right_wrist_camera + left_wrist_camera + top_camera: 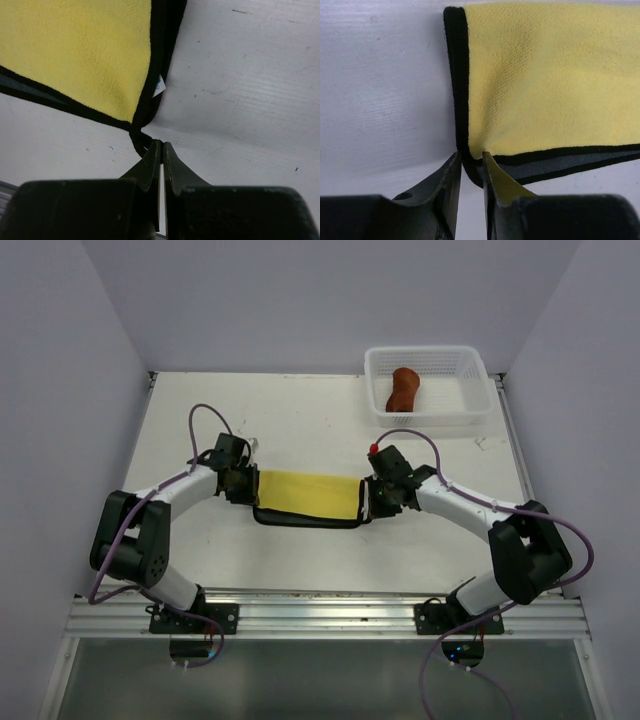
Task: Roll the towels
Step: Fold the towel
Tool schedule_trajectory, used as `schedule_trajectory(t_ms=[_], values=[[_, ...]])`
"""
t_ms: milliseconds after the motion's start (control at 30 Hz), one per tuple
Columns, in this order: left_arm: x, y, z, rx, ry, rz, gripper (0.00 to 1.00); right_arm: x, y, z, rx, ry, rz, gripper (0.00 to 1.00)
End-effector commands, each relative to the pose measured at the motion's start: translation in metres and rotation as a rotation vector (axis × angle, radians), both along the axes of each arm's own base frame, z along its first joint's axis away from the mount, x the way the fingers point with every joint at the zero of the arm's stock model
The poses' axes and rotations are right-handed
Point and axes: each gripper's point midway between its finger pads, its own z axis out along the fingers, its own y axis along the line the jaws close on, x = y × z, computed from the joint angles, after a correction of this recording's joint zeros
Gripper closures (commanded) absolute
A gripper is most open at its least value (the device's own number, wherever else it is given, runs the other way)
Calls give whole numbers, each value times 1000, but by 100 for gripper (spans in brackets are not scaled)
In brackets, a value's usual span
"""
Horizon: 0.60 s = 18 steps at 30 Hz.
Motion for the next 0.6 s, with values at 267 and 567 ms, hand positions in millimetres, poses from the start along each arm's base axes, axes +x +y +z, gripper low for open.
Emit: schedule_trajectory(t_ms=[267,567], values=[[7,1,-2,1,-17,23,78,1,4,2,25,-22,-3,100],[6,7,-9,32,5,40,92,1,4,2,24,-24,-2,100]])
